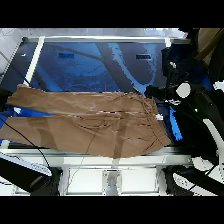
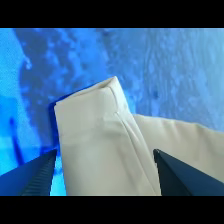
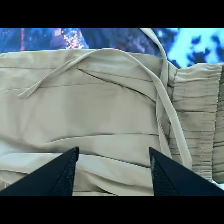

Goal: Fold the clothes and pants, and hang the long-sleeved shirts on hangers.

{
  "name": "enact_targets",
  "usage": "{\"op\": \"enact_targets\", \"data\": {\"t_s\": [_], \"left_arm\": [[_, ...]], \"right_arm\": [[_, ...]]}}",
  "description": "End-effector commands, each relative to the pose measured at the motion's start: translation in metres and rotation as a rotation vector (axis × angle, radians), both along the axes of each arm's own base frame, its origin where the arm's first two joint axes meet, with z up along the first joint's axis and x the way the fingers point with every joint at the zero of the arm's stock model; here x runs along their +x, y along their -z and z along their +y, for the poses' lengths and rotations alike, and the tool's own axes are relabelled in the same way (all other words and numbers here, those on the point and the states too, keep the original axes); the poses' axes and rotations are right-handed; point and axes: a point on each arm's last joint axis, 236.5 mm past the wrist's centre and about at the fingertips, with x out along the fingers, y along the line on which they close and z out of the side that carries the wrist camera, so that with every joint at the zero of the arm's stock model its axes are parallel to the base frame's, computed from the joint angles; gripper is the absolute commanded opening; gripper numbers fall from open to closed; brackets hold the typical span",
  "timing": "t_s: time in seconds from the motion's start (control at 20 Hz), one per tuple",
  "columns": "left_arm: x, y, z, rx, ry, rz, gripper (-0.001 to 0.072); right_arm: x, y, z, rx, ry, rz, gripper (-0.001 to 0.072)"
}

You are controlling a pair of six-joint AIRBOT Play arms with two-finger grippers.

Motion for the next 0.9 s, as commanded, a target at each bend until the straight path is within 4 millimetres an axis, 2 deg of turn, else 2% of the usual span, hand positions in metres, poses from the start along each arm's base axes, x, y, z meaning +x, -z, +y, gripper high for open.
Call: {"op": "enact_targets", "data": {"t_s": [0.0, 0.05, 0.1, 0.15, 0.2, 0.25, 0.4, 0.45, 0.55, 0.7, 0.85], "left_arm": [[0.003, 0.01, 0.0, -0.02, -0.015, -0.013, 0.0712], [0.002, 0.013, -0.001, -0.025, -0.015, -0.007, 0.066], [0.001, 0.015, -0.002, -0.031, -0.013, 0.0, 0.0527], [-0.001, 0.017, -0.004, -0.038, -0.011, 0.01, 0.033], [-0.002, 0.019, -0.006, -0.039, 0.003, 0.023, 0.0088], [-0.003, 0.02, -0.007, -0.023, 0.036, 0.043, 0.001], [-0.009, 0.022, -0.015, -0.041, 0.067, 0.081, 0.001], [-0.009, 0.014, -0.015, -0.039, 0.069, 0.078, 0.001], [-0.006, -0.022, -0.013, 0.025, 0.106, 0.052, 0.001], [-0.006, -0.112, -0.017, 0.195, 0.209, 0.001, 0.001], [-0.017, -0.226, -0.036, 0.386, 0.27, -0.096, 0.001]], "right_arm": [[0.0, -0.001, 0.002, 0.009, 0.0, 0.001, 0.0486], [0.0, -0.001, 0.002, 0.009, 0.0, 0.001, 0.0486], [0.0, -0.001, 0.002, 0.009, 0.0, 0.001, 0.0486], [0.0, -0.001, 0.002, 0.009, 0.0, 0.001, 0.0486], [0.0, -0.001, 0.002, 0.009, 0.0, 0.001, 0.0486], [0.0, -0.001, 0.002, 0.009, 0.0, 0.001, 0.0486], [0.0, -0.001, 0.002, 0.009, -0.001, 0.001, 0.0486], [-0.001, -0.001, 0.002, 0.008, -0.001, 0.002, 0.0486], [-0.003, -0.003, 0.002, 0.005, -0.008, 0.011, 0.0485], [-0.012, -0.012, 0.003, -0.016, -0.049, 0.047, 0.0434], [-0.025, -0.031, 0.003, -0.048, -0.117, 0.073, 0.0434]]}}
